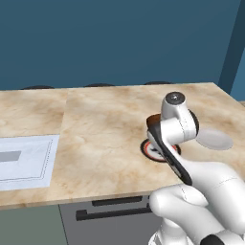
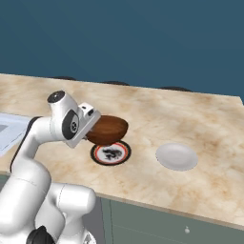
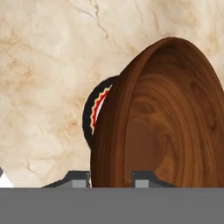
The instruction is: Move the bowls from the cabinet to the plates on the dining table.
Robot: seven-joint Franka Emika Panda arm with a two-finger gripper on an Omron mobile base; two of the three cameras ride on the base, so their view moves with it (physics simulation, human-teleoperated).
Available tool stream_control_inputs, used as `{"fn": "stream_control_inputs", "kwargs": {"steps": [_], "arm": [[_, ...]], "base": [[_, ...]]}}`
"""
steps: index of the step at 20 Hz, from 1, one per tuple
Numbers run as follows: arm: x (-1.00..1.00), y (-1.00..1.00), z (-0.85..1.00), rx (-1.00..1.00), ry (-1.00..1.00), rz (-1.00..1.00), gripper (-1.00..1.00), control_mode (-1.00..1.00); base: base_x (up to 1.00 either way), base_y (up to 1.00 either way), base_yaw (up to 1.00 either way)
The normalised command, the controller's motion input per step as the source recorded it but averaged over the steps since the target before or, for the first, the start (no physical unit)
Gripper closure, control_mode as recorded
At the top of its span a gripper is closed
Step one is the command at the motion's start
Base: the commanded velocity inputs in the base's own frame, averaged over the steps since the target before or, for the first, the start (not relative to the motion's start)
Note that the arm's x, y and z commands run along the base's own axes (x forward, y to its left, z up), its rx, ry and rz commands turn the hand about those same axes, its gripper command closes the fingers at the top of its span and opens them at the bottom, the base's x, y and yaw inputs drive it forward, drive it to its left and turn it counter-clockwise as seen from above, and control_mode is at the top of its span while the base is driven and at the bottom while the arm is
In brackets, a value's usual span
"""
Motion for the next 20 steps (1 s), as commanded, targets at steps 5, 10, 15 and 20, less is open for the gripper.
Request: {"fn": "stream_control_inputs", "kwargs": {"steps": [5, 10, 15, 20], "arm": [[0.29, 0.0, -0.25, -0.01, 0.01, 0.0, 1.0, -1.0], [0.22, 0.0, -0.23, 0.0, 0.02, 0.0, 1.0, -1.0], [0.2, 0.0, -0.21, 0.0, 0.02, 0.0, 1.0, -1.0], [0.2, 0.0, -0.21, 0.0, 0.02, 0.0, 1.0, -1.0]], "base": [[0.0, 0.0, 0.0], [0.0, 0.0, 0.0], [0.0, 0.0, 0.0], [0.0, 0.0, 0.0]]}}
